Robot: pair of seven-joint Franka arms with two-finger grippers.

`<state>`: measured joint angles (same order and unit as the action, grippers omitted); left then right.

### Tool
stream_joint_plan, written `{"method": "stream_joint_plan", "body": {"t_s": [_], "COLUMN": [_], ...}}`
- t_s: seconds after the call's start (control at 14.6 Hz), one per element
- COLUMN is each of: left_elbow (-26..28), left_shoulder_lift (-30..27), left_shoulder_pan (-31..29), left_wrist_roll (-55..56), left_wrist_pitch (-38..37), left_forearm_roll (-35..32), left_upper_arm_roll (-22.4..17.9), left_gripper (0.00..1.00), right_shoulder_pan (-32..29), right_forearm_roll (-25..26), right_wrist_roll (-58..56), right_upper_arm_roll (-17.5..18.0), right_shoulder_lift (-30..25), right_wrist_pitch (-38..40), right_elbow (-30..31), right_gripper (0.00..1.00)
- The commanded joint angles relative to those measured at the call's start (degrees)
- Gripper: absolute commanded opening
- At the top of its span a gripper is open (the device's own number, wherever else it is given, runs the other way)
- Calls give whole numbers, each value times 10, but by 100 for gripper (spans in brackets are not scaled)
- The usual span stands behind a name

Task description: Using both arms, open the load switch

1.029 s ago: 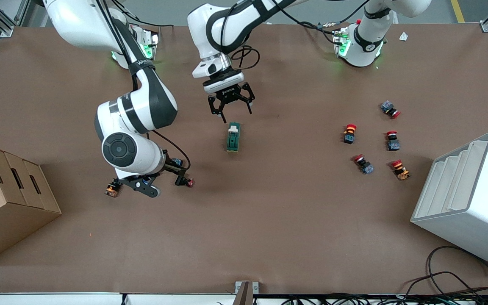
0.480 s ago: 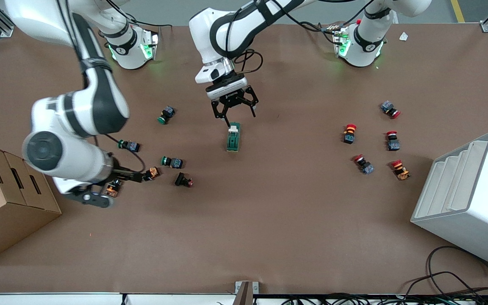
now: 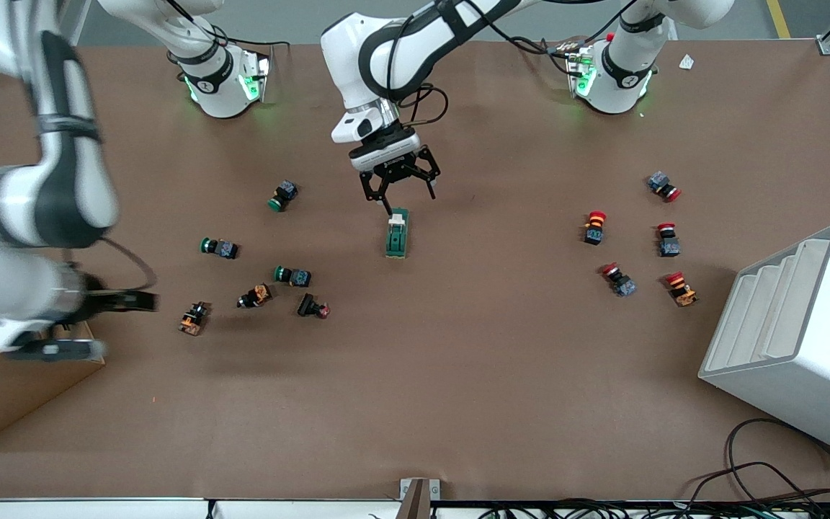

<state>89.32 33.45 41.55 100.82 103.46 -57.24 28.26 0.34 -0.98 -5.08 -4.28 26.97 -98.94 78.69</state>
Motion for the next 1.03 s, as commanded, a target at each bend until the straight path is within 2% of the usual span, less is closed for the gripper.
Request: {"method": "stream_joint_plan", "body": {"t_s": [0.0,0.27,0.55,0.75,0.96], "left_elbow": [-20,-47,-66,-85,-87], "left_shoulder_lift": [-28,-63,-106,-144,-180], "left_shoulder_pan": [-33,-93,-178,-255,-328], "left_wrist_roll": [-72,-177,-301,-420,-534], "left_wrist_pitch": [3,3,3,-2,-4], "left_forearm_roll": [51,120,197,283,345], "left_upper_arm_roll": [1,1,2,2,1], "left_gripper": [100,100,100,100,100], "right_shoulder_pan": [-33,-36,-33,-32,-37], "right_forearm_roll": [6,5,-10,-3,-2], "right_wrist_roll": [-28,-26,-23,-17,-17], "right_upper_arm_roll": [16,15,18,16,14], "right_shoulder_lift": [-18,-17,-18,-58,-64], "right_wrist_pitch": [8,8,35,87,97], "right_elbow": [-5,-17,-31,-31,-35], "right_gripper": [100,100,100,100,100]}}
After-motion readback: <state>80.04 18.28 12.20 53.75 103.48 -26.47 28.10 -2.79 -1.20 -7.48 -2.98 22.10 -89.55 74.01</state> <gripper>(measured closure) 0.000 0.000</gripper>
